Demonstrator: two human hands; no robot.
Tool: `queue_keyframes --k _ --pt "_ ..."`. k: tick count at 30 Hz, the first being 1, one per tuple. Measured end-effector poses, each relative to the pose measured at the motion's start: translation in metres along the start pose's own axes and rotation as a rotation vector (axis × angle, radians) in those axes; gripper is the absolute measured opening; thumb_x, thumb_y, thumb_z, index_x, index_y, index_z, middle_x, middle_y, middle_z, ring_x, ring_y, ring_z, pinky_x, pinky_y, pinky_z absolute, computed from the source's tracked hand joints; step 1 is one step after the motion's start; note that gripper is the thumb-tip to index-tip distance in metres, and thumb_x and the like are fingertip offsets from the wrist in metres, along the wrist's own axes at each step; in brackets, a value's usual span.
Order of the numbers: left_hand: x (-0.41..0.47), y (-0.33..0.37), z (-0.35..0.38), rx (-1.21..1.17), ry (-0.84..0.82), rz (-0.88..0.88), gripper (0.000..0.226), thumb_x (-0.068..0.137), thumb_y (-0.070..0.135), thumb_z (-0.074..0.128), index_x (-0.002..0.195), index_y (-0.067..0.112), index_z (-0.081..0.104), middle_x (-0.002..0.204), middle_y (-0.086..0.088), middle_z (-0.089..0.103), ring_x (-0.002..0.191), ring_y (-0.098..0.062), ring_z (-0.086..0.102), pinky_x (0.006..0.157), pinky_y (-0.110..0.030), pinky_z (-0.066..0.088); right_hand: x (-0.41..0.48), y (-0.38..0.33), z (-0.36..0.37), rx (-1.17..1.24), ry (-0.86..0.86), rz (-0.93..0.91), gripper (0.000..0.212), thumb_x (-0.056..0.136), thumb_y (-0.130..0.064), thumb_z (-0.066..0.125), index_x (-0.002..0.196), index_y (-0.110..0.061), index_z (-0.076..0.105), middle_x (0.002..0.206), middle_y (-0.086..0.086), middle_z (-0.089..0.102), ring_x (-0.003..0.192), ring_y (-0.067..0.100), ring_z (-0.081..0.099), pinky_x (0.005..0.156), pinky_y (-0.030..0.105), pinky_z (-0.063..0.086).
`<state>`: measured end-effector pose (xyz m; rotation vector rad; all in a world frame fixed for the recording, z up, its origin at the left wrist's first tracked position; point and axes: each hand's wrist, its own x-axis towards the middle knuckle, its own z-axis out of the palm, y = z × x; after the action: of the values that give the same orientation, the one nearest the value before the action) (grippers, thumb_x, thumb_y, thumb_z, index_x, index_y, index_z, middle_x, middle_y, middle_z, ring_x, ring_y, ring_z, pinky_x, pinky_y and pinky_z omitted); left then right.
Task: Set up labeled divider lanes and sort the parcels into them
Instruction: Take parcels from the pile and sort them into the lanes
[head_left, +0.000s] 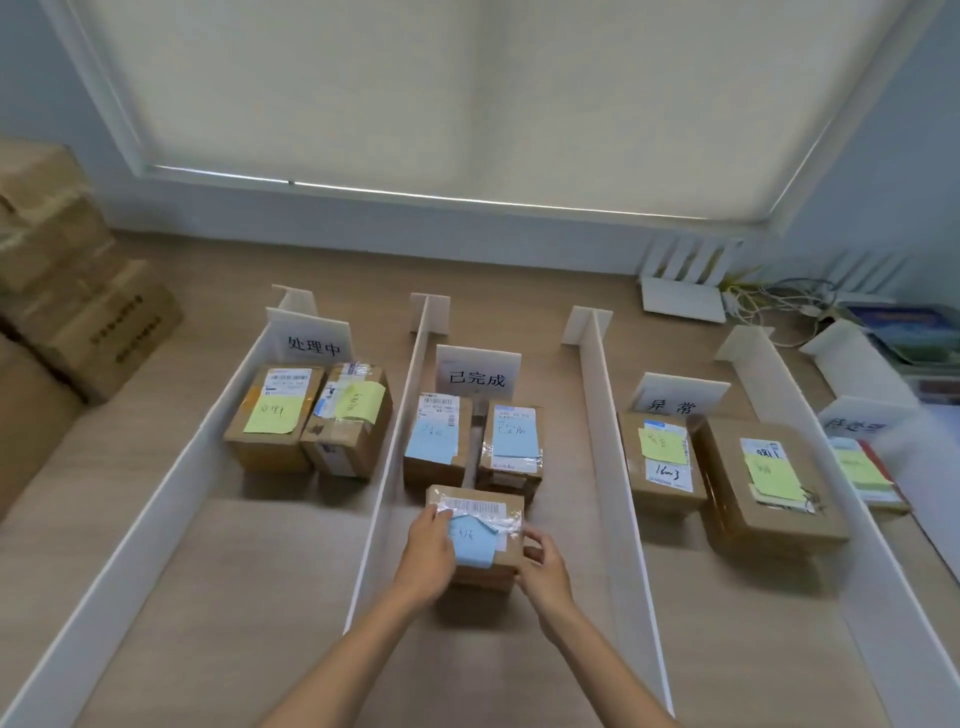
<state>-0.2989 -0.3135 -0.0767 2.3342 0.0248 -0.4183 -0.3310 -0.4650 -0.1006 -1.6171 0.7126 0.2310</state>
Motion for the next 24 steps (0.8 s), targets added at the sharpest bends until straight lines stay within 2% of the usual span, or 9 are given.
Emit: queue_keyframes --k 4,7,12,17,18,20,22,24 --pt "0.015 -0.019 0.015 0.21 0.01 -0.035 0.055 0.1 0.02 0.032 0.151 0.015 0.012 0.159 -0.005 -0.001 0.146 -0.022 0.002 0.117 -0.034 0.012 0.019 -0.002 0.013 0.036 -0.06 -0.007 0.042 0.087 0.003 0.055 0.123 -0.019 0.05 0.115 0.005 0.061 0.102 0.017 0.061 0.089 0.041 0.054" --pt "0.026 -0.024 0.016 0.387 0.019 -0.034 0.057 0.1 0.017 0.034 0.151 0.013 0.009 0.159 -0.008 -0.007 0.146 -0.027 -0.007 0.12 -0.039 0.009 0.028 -0.006 0.018 0.017 -0.114 -0.003 0.047 0.087 0.011 0.048 0.121 -0.022 0.047 0.114 0.003 0.059 0.103 0.015 0.059 0.084 0.031 0.052" --pt "0.044 -0.03 0.01 0.404 0.035 -0.044 0.053 0.098 0.014 0.035 0.148 0.011 0.017 0.158 -0.009 0.002 0.146 -0.026 0.0 0.119 -0.038 0.015 0.041 -0.005 0.025 -0.017 -0.158 -0.038 0.053 0.083 0.015 0.048 0.125 -0.017 0.047 0.12 0.006 0.059 0.109 0.018 0.058 0.085 0.028 0.052" --pt "0.042 -0.03 -0.002 0.329 0.062 -0.012 0.055 0.097 0.017 0.038 0.148 0.013 0.017 0.158 -0.006 0.005 0.146 -0.023 0.006 0.118 -0.035 0.018 0.036 -0.014 0.025 -0.101 -0.187 -0.102 0.043 0.09 0.002 0.051 0.129 -0.016 0.045 0.121 0.002 0.058 0.107 0.014 0.056 0.074 0.011 0.048" --pt "0.037 -0.029 -0.005 0.293 0.081 0.006 0.054 0.097 0.017 0.037 0.148 0.014 0.018 0.158 -0.005 0.007 0.146 -0.021 0.008 0.118 -0.033 0.018 0.034 -0.016 0.025 -0.139 -0.162 -0.125 0.042 0.092 -0.001 0.05 0.131 -0.015 0.044 0.123 0.002 0.056 0.11 0.015 0.053 0.079 0.011 0.046" --pt "0.023 -0.027 -0.014 0.217 0.149 0.046 0.051 0.098 0.018 0.036 0.147 0.018 0.022 0.157 -0.002 0.012 0.144 -0.017 0.013 0.114 -0.028 0.022 0.027 -0.023 0.023 -0.227 -0.093 -0.216 0.042 0.092 0.0 0.045 0.133 -0.012 0.045 0.13 0.004 0.052 0.119 0.019 0.049 0.091 0.021 0.041" --pt "0.004 -0.028 -0.03 0.158 0.242 0.111 0.046 0.098 0.018 0.038 0.143 0.02 0.032 0.153 0.001 0.022 0.14 -0.013 0.024 0.109 -0.024 0.03 0.013 -0.031 0.024 -0.268 -0.057 -0.309 0.039 0.092 0.001 0.043 0.128 -0.012 0.049 0.128 0.003 0.051 0.119 0.018 0.049 0.088 0.017 0.041" --pt "-0.018 -0.036 -0.052 0.112 0.319 0.165 0.039 0.097 0.014 0.04 0.136 0.02 0.043 0.147 0.002 0.032 0.136 -0.011 0.03 0.107 -0.02 0.029 -0.005 -0.036 0.031 -0.276 -0.054 -0.399 0.034 0.094 0.0 0.042 0.122 -0.016 0.054 0.122 0.001 0.054 0.114 0.015 0.051 0.081 0.016 0.042"
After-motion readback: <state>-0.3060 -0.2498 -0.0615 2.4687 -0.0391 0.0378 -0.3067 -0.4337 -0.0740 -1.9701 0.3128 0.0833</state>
